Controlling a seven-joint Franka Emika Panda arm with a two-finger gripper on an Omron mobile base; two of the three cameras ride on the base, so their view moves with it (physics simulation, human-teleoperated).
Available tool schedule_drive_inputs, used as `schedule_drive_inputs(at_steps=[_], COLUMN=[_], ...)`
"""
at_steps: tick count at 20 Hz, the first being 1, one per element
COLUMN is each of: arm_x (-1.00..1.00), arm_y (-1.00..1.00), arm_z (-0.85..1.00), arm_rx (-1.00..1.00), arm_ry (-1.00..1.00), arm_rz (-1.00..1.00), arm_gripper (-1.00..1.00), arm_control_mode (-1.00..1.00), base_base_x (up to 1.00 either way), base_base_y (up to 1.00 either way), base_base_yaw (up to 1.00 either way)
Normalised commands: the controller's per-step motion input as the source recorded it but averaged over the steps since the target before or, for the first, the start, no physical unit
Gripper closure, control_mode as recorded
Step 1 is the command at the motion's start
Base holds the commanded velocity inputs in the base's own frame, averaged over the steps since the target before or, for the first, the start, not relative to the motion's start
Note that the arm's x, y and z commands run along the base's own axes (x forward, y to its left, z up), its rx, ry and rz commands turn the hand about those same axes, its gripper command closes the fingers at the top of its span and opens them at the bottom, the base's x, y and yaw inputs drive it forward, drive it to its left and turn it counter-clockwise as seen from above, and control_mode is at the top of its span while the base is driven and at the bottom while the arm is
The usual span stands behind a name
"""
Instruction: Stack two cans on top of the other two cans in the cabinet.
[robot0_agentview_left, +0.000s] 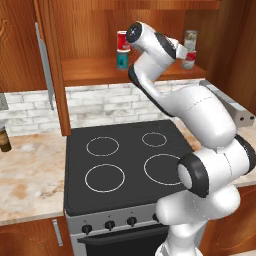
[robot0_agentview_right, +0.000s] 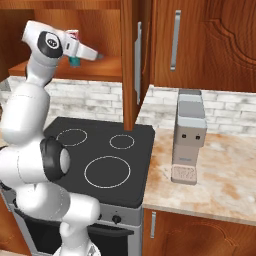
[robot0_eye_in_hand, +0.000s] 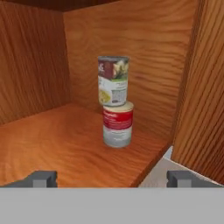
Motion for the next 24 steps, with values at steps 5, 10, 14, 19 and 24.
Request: schedule_drive_inputs(at_steps=[5, 10, 14, 19, 24], arm_x=[-0.49, -0.61, -0.80, -0.87, -0.82], arm_y=[0.30, 0.33, 0.40, 0.36, 0.22], arm_z=[0.00, 0.00, -0.01, -0.07, -0.11], arm_rx=[0.12, 0.05, 0.06, 0.04, 0.05], arm_ry=[0.15, 0.04, 0.00, 0.00, 0.00], arm_rz=[0.48, 0.42, 0.23, 0.19, 0.18], arm_gripper=[-1.00, -1.00, -1.00, -1.00, -1.00], arm_control_mode=[-1.00, -1.00, -1.00, -1.00, -1.00], base_base_x=[0.00, 0.00, 0.00, 0.00, 0.00], base_base_y=[0.00, 0.00, 0.00, 0.00, 0.00], base_base_yaw=[0.00, 0.00, 0.00, 0.00, 0.00])
